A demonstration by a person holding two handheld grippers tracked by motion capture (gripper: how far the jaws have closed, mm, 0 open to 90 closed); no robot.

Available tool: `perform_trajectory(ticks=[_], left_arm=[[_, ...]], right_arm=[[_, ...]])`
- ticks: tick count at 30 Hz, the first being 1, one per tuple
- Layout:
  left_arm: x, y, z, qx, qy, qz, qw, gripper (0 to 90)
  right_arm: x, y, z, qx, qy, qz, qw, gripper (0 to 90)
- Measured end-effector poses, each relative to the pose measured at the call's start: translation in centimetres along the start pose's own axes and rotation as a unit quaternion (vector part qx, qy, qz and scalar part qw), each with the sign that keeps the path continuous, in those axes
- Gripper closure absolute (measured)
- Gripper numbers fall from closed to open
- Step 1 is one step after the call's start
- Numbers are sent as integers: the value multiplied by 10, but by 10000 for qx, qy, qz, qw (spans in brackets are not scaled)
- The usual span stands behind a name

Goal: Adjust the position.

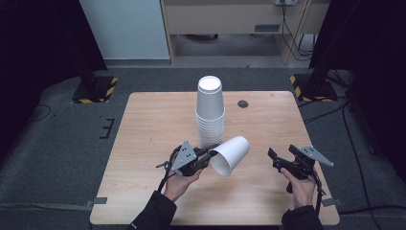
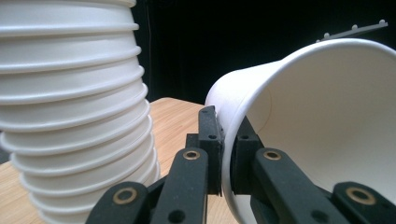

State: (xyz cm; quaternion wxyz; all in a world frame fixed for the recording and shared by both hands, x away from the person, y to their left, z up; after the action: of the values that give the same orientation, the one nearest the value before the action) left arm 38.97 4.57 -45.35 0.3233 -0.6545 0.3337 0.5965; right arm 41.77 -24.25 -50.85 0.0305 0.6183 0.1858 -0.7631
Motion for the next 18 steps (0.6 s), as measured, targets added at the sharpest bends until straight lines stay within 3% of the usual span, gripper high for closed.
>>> perform_trajectory(ticks=[12,18], left_arm=[[0,-10,29,-112,-198,34,9997,856],[1,-15,47,-191,-320,36,9993,857]], right_arm=[[13,6,1,83,-402,539,9977,69],[15,9,2,137,-446,649,9968,68]])
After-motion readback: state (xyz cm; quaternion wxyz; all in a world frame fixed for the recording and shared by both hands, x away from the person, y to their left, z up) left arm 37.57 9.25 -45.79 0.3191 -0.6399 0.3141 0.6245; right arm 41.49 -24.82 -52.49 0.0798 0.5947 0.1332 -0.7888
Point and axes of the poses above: each handheld gripper's, and its own axes: z roughly backward along the jaws, x roughly out of its underside, y roughly to its right, the point moved 7 cm from there along -z, roughly forward along the jaws, and after that the axes turned 10 degrees about y, right-handed, at the moved point
